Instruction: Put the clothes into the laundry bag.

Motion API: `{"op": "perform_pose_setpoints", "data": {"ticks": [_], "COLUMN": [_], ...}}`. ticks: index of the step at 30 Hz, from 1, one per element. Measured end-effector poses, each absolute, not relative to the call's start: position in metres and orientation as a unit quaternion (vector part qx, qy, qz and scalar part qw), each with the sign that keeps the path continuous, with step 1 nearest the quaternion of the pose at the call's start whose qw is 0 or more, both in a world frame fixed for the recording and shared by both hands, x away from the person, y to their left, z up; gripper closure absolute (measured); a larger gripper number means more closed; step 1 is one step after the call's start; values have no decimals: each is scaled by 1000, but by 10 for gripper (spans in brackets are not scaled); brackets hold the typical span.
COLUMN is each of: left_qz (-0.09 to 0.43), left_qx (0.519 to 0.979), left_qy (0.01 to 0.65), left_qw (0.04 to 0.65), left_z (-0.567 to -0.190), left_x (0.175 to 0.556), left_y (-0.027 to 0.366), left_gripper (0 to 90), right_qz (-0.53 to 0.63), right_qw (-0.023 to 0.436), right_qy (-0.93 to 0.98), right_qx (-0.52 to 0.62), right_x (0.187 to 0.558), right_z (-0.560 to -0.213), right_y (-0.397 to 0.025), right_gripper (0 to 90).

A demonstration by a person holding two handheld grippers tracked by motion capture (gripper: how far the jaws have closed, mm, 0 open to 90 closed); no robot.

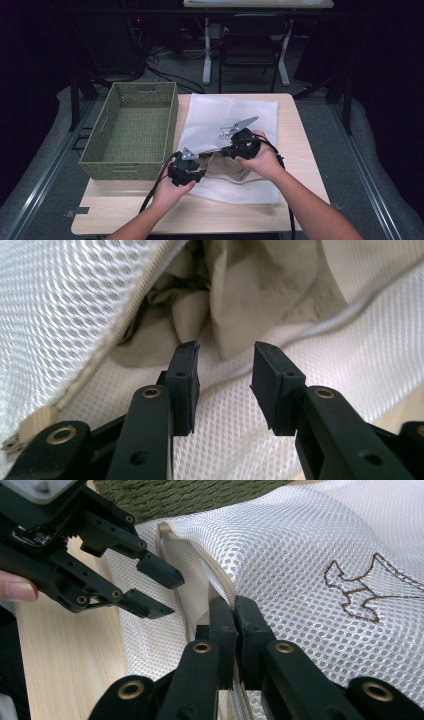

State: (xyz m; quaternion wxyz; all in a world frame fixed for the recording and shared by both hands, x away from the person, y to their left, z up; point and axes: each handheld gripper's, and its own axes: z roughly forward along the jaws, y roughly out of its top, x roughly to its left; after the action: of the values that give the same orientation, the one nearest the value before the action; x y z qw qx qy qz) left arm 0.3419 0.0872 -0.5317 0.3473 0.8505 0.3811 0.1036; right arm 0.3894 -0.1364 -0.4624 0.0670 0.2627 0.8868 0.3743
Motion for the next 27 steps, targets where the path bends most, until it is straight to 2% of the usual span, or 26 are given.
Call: {"op": "perform_pose_setpoints", "data": {"ticks": [8,27], "left_qz": [109,117], "left_qx": [862,859], "left_qy": [361,357], "left_qw": [339,349], "left_z": [-533,-534], "left_x": [329,310], "left_y": [97,119], "left_gripper": [626,613], "right_qz": [364,375], "right_qw": [71,66], "right_qy": [893,885], "right_qx": [255,268], "right_x": [379,357], "right_z": [-472,-499], "right_y": [-138,-151], "right_gripper": [872,868]}}
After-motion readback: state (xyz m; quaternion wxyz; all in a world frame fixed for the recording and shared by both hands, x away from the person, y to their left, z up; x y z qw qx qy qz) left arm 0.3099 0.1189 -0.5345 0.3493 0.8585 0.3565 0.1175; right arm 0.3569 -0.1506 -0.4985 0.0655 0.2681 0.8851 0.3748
